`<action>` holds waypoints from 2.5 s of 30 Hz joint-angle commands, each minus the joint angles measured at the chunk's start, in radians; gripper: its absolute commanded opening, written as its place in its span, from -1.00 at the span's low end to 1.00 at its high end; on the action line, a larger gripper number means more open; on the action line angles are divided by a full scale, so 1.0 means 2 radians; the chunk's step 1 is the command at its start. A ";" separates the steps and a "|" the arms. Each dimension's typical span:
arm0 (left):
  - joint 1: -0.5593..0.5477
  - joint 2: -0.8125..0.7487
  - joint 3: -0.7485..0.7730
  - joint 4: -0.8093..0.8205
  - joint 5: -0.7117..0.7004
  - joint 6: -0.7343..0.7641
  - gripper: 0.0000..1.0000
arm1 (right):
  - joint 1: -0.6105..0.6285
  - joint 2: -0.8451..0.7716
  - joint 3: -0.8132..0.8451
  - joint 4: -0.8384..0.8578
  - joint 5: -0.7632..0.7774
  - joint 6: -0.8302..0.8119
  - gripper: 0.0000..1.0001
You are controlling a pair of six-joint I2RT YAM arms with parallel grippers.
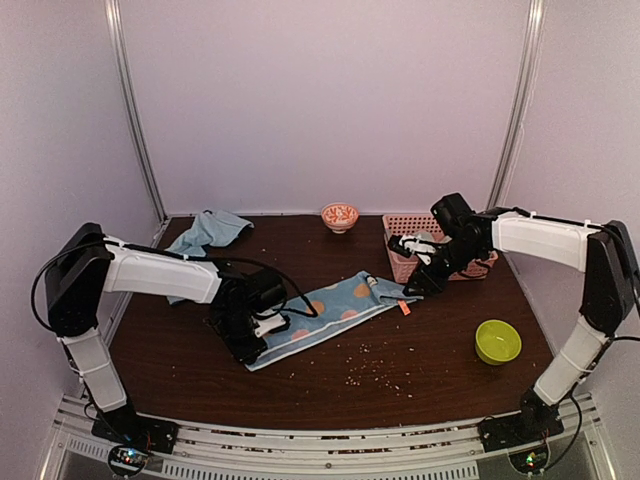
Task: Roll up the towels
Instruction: Flatten out the towel at the center of the board.
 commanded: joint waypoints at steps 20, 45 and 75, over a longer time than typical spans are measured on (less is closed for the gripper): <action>0.025 -0.099 0.116 -0.021 -0.160 -0.091 -1.00 | 0.034 0.064 0.025 0.050 0.140 0.014 -0.42; 0.077 -0.207 0.069 0.018 -0.264 -0.129 -1.00 | 0.068 0.014 0.048 -0.035 0.075 0.067 -1.00; 0.103 -0.115 0.017 0.158 -0.193 -0.088 -1.00 | 0.138 -0.050 -0.114 -0.014 0.095 -0.093 -0.53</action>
